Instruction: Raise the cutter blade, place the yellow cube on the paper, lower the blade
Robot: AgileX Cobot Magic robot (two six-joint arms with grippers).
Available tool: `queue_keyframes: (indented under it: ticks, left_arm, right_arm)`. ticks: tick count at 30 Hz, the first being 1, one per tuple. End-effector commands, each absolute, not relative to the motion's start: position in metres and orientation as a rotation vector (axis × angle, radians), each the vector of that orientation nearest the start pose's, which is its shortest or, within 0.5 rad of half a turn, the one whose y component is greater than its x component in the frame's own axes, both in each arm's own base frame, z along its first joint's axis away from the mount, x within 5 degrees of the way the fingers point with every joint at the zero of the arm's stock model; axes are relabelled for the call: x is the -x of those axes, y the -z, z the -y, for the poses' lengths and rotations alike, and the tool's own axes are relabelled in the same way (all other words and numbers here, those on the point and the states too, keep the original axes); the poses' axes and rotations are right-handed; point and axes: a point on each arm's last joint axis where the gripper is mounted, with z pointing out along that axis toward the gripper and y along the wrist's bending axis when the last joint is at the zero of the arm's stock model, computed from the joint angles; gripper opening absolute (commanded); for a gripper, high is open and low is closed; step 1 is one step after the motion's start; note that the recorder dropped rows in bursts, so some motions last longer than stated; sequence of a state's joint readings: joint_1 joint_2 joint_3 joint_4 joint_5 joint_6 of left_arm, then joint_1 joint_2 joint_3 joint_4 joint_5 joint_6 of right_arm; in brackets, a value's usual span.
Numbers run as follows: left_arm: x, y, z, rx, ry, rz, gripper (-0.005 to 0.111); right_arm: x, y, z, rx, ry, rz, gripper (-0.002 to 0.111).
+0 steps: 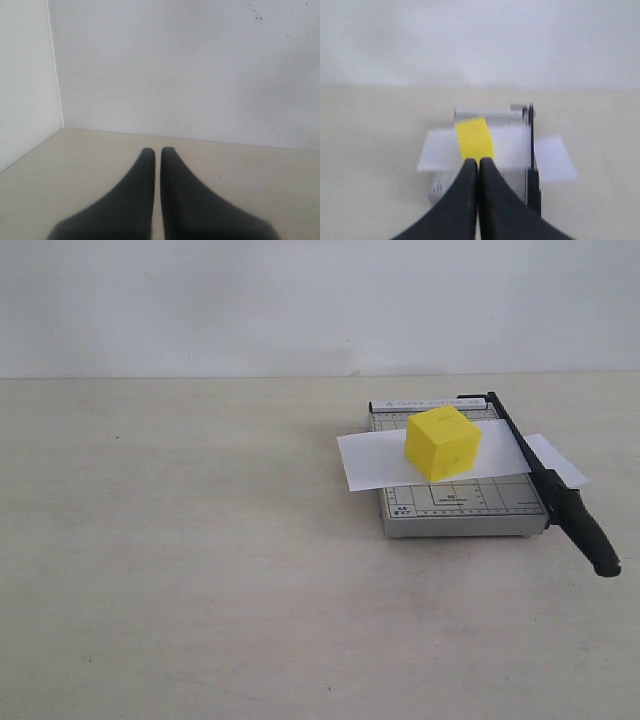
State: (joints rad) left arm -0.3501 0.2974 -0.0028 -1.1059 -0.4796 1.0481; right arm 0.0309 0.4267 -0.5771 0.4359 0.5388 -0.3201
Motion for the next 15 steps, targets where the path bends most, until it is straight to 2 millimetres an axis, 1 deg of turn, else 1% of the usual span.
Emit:
queue_keyframes:
  ticks: [1,2,3,6,10,13,15]
  left_arm:
    - [-0.082,-0.213,-0.010,0.078,-0.047,-1.556,0.004]
    - [-0.082,-0.213,-0.010,0.078,-0.047,-1.556,0.004]
    - [-0.082,-0.213,-0.010,0.078,-0.047,-1.556,0.004]
    - [-0.082,-0.213,-0.010,0.078,-0.044,-1.551,0.004]
    - [-0.082,-0.214,-0.011,0.081,-0.046,-1.547,0.004]
    - [-0.082,-0.214,-0.011,0.081,-0.046,-1.547,0.004]
    - [-0.082,-0.214,-0.011,0.081,-0.046,-1.547,0.004]
  right_arm:
    - [-0.032,-0.315,-0.013,0.147,-0.105,-1.442,0.000]
    - [-0.026,-0.310,-0.012,0.163,-0.073,-1.402,0.000]
    - [-0.024,-0.302,-0.012,0.172,-0.062,-1.399,0.000]
    - [-0.028,-0.287,-0.015,0.202,-0.096,-1.500,0.000]
    - [-0.029,-0.277,-0.016,0.270,-0.043,-1.590,0.000]
    - [-0.028,-0.275,-0.016,0.229,-0.092,-1.619,0.000]
    - [-0.028,-0.272,-0.015,0.247,-0.063,-1.649,0.000]
